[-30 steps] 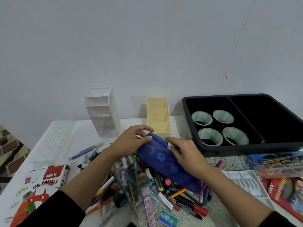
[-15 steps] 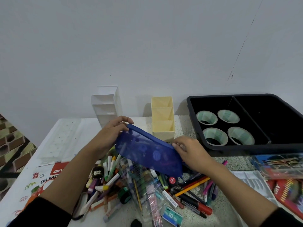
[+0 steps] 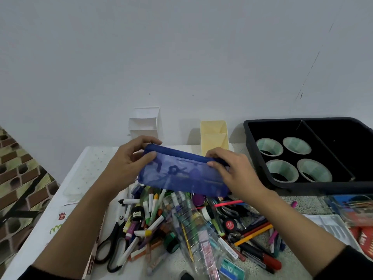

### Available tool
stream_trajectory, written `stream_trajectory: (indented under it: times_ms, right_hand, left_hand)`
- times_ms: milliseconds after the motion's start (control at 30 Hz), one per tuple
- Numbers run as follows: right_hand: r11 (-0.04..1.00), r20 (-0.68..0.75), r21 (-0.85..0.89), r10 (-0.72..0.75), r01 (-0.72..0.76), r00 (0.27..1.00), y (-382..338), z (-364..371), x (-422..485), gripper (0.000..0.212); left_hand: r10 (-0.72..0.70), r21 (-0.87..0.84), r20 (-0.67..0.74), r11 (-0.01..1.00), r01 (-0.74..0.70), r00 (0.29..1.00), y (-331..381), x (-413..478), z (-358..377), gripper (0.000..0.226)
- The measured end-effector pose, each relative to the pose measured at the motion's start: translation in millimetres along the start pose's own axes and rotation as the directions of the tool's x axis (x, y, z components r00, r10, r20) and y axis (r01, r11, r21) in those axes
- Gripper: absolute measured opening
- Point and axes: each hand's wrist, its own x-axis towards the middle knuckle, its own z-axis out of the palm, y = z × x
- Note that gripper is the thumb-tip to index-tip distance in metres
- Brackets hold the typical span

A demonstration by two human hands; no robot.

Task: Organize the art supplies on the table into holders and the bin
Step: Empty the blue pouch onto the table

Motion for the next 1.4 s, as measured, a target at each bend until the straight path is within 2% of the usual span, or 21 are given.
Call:
stream_trajectory:
  times_ms: [133,267,367,433,533,600,667,767,833,900,933,967,1067,1167,1233,1300,1367,1400]
  right_hand:
    - [0.994,0.009,-0.079,-0.069,0.069,0.998,4.0,7.1,7.0,0.009]
    - [0.983,0.002,-0.143,-0.118,0.117,0.993,-1.6,19.7,5.9,0.012]
    - [0.97,0.067,-0.174,-0.163,0.172,0.984,-8.7,20.8,8.3,0.015]
    - [0.971,0.123,-0.189,-0.126,0.148,0.984,-13.3,20.2,10.3,0.013]
    - [0.958,0.137,-0.26,-0.09,0.124,0.986,-17.9,22.3,11.5,0.016]
    - [0.943,0.12,-0.308,-0.093,0.126,0.988,-22.2,23.2,13.8,0.027]
    - [0.919,0.081,-0.361,-0.138,0.158,0.987,-27.1,23.8,15.9,0.041]
    - [0.88,0.034,-0.416,-0.238,0.23,0.971,-31.5,23.3,16.6,0.052]
    - [0.858,0.03,-0.424,-0.306,0.289,0.952,-29.5,19.8,16.9,0.045]
    - [0.856,0.021,-0.402,-0.347,0.326,0.938,-24.0,11.1,15.6,0.021]
    - [0.858,0.018,-0.394,-0.35,0.328,0.937,-20.3,5.7,14.6,0.011]
    - [0.866,0.018,-0.388,-0.336,0.316,0.942,-16.3,0.7,12.8,0.007]
    - [0.94,0.03,-0.255,-0.227,0.227,0.973,-5.7,-8.7,3.1,0.012]
    - [0.993,-0.009,0.078,-0.085,0.085,0.996,-5.4,-11.4,-8.5,0.023]
    - [0.947,-0.057,0.32,0.06,-0.039,0.997,-11.0,-14.4,-14.7,0.03]
    - [0.851,-0.111,0.513,0.197,-0.113,0.974,-14.5,-19.7,-18.0,0.031]
    - [0.797,-0.141,0.582,0.297,-0.164,0.944,-14.3,-22.7,-18.8,0.021]
    - [0.809,-0.136,0.553,0.325,-0.201,0.936,-12.5,-22.7,-18.8,0.014]
  left_hand:
    - [-0.085,0.031,-0.023,0.996,0.085,0.996,-10.0,-8.3,-9.2,0.019]
    - [-0.137,-0.044,0.009,0.989,0.138,0.99,-21.8,-16.2,-10.9,0.012]
    - [-0.16,-0.024,0.067,0.987,0.162,0.985,-28.1,-18.6,-14.3,0.011]
    - [-0.163,0.002,0.112,0.987,0.164,0.98,-30.1,-18.1,-16.4,0.014]
    - [-0.173,0.121,0.112,0.98,0.159,0.979,-21.0,-16.5,-17.6,0.018]
    - [-0.228,0.162,0.122,0.965,0.207,0.966,-10.3,-14.1,-13.5,0.036]
    - [-0.345,0.198,0.128,0.928,0.317,0.93,-0.1,-9.5,-9.1,0.05]
    - [-0.431,0.363,0.173,0.864,0.35,0.885,5.3,1.3,-5.4,0.049]
    - [-0.408,0.42,0.213,0.859,0.294,0.888,8.2,7.3,-5.2,0.037]
    - [-0.316,0.401,0.173,0.887,0.227,0.933,11.1,11.8,-10.7,0.016]
    - [-0.257,0.382,0.137,0.905,0.188,0.957,13.2,13.0,-14.1,0.016]
    - [-0.202,0.363,0.103,0.919,0.152,0.974,14.1,13.0,-16.3,0.027]
    - [-0.109,0.344,0.048,0.935,0.086,0.993,10.2,8.4,-16.5,0.046]
    - [-0.057,0.339,0.074,0.94,0.029,0.996,0.1,1.3,-8.3,0.049]
    - [-0.044,0.3,0.03,0.953,0.033,0.999,-6.4,-2.5,-3.3,0.045]
    - [-0.038,0.25,-0.037,0.967,0.046,0.999,-11.8,-5.0,-0.1,0.039]
    - [-0.027,0.237,-0.089,0.97,0.048,0.996,-15.1,-8.4,2.4,0.037]
    - [-0.02,0.233,-0.11,0.971,0.046,0.994,-16.8,-10.1,3.4,0.036]
